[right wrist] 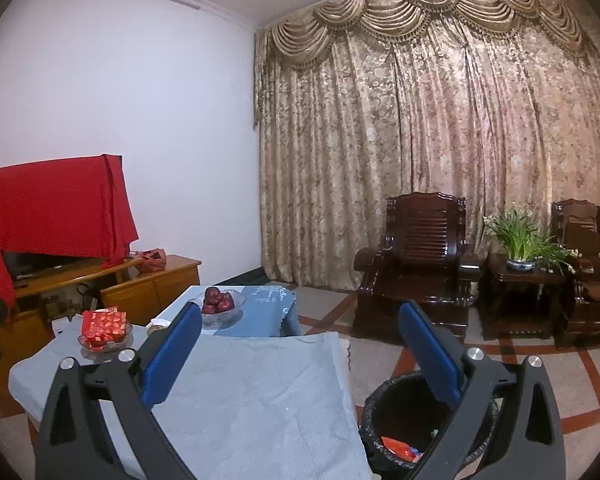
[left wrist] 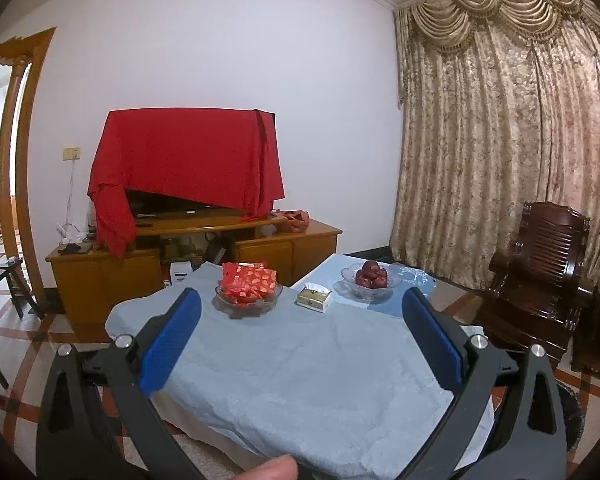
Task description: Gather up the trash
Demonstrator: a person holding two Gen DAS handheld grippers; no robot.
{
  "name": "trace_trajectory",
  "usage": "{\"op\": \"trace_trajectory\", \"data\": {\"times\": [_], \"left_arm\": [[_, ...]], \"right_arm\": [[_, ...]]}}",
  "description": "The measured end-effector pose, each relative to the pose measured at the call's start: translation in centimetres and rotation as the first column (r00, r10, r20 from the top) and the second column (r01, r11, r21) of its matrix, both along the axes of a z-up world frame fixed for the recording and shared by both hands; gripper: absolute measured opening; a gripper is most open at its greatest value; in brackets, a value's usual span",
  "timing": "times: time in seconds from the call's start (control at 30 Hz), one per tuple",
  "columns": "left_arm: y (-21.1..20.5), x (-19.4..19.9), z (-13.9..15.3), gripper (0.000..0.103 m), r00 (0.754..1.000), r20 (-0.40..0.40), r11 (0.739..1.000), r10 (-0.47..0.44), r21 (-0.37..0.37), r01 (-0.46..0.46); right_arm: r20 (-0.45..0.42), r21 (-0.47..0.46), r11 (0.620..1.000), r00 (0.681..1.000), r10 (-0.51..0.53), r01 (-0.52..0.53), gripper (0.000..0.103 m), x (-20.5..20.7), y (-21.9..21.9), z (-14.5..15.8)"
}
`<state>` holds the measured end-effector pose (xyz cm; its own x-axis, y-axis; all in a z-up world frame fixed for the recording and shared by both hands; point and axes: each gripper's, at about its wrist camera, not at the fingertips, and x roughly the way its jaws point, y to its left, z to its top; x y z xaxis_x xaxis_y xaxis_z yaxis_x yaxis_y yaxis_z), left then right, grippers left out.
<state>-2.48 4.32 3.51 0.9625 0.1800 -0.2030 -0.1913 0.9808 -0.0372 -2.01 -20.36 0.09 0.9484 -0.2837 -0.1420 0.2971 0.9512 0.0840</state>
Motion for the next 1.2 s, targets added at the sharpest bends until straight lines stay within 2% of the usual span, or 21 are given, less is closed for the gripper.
{"op": "trace_trajectory", "data": {"times": [0.17,0.53,0.77,1.2], "left_arm": [[-0.5,0.6,-0.1,0.098,1.000,-0.005,1.000,-0.018,0.002,0.018],[-1.7,1.8,-0.7,0.098,0.998,-0.022,0.998,-0.060,0.010,0.061],[-1.9,1.9,-0.9,0.098,0.998,-0.019,0.999,-0.053,0.011,0.053],[-1.7,2.1,-1.3,0.098,0.999,-0.022,0.999,-0.049,0.009,0.050]], "right_arm": [[-0.008,0.021,0.999,0.999,-0.035,0.035,0.097,0.7,-0.5,-0.3],[-0.041,0.043,0.998,0.998,-0.045,0.047,0.097,1.3,-1.2,-1.3],[-0.018,0.038,0.997,0.997,-0.069,0.070,0.097,1.2,-1.4,-0.6],[-0.030,0.052,0.996,0.997,-0.070,0.071,0.097,1.4,-1.4,-1.1]]}}
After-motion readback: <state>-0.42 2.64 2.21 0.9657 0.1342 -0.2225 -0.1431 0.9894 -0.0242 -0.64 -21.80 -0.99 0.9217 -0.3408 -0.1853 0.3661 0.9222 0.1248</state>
